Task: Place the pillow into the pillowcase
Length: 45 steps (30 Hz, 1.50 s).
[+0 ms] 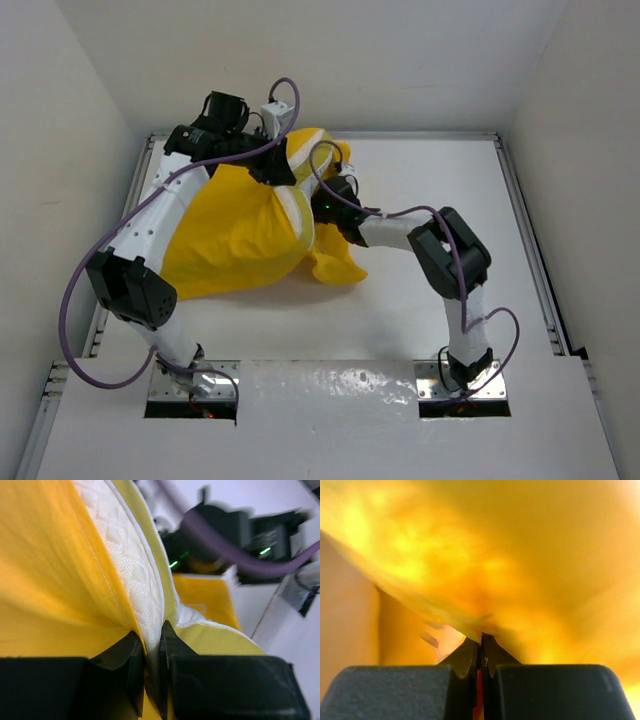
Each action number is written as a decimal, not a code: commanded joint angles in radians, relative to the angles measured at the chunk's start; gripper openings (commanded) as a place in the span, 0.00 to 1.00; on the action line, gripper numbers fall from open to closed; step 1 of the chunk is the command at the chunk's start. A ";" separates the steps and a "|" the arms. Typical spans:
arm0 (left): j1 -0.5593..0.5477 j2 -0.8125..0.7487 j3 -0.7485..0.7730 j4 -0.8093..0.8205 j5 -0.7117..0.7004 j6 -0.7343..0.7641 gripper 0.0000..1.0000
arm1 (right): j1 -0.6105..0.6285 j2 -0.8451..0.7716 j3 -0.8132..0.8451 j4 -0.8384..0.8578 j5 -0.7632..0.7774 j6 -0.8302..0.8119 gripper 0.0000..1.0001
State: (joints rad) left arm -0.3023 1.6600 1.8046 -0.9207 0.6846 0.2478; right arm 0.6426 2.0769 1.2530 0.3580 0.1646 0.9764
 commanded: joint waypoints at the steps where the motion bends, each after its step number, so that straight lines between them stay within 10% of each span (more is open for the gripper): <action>1: 0.017 -0.077 -0.009 -0.071 -0.081 0.196 0.00 | -0.099 -0.195 -0.184 0.045 0.084 -0.013 0.00; 14: -0.079 -0.031 -0.410 0.071 -0.250 0.274 0.00 | -0.264 -0.547 -0.699 0.291 -0.110 -0.169 0.00; 30: -0.285 0.181 -0.356 -0.293 -0.145 0.763 0.00 | -0.382 -0.451 -0.376 0.076 -0.008 -0.191 0.00; 38: -0.288 0.198 -0.387 0.011 -0.338 0.482 0.00 | -0.357 -0.452 -0.348 0.137 -0.239 -0.310 0.00; 45: -0.279 0.208 -0.289 0.059 -0.312 0.397 0.00 | -0.261 -0.653 -0.480 -0.188 -0.292 -0.389 0.13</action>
State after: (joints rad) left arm -0.5873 1.8656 1.4624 -0.9474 0.3836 0.6933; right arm 0.3187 1.5337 0.8299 0.2920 -0.0944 0.6640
